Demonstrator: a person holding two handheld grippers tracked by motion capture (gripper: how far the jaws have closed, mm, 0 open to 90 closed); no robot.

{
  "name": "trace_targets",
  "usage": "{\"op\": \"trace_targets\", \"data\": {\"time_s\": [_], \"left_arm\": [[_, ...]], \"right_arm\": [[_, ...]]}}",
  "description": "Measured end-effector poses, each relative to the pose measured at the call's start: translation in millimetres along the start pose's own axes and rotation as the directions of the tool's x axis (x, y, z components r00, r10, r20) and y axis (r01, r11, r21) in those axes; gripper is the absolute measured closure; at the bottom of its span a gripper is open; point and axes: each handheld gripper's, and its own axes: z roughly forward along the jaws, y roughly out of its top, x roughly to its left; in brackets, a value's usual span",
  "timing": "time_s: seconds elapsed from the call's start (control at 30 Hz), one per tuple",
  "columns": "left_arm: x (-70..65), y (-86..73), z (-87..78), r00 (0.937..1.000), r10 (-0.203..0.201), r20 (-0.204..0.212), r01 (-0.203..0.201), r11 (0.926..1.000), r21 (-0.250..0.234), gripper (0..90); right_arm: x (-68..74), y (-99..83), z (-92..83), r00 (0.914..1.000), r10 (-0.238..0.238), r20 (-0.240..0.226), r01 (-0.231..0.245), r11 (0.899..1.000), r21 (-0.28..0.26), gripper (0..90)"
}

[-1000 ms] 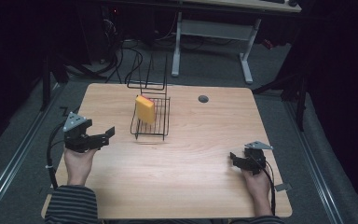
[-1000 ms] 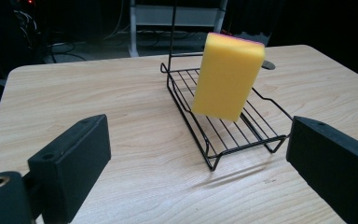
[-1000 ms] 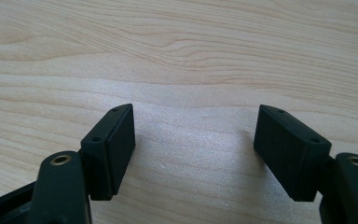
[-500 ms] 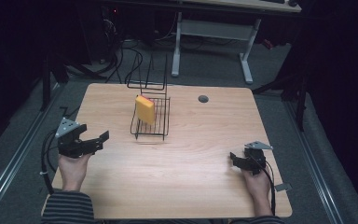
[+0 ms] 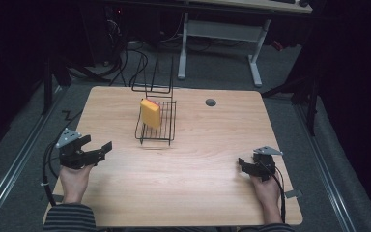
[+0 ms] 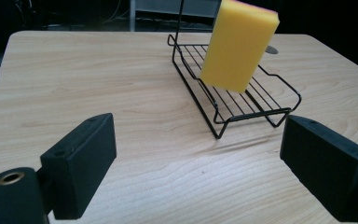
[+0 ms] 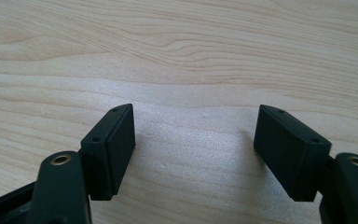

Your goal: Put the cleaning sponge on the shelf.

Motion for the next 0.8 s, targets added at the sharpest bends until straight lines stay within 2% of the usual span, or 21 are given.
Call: {"op": "trace_targets", "data": {"time_s": [0.1,0.23,0.37,0.8], "left_arm": [[1.6,-3.1,0.4,1.0000,-0.006,0.001,0.006,1.0000,0.006,11.7],[4.0,-9.4,1.7,0.9992,-0.035,0.019,0.035,0.9994,0.010,12.2],[4.2,-16.0,5.0,0.9990,-0.039,0.023,0.038,0.9990,0.023,12.6],[8.7,-29.8,13.7,0.9981,-0.060,0.011,0.059,0.9965,0.058,12.9]], "right_arm": [[-0.1,0.0,0.0,1.0000,-0.001,0.000,0.001,1.000,0.000,29.5],[0.0,0.0,0.0,1.0000,-0.001,0.000,0.001,1.000,0.000,29.5],[-0.1,-0.1,-0.1,1.0000,-0.003,0.001,0.003,1.000,0.000,29.5],[0.0,-0.3,-0.2,1.0000,-0.003,0.002,0.003,1.000,0.000,29.5]]}}
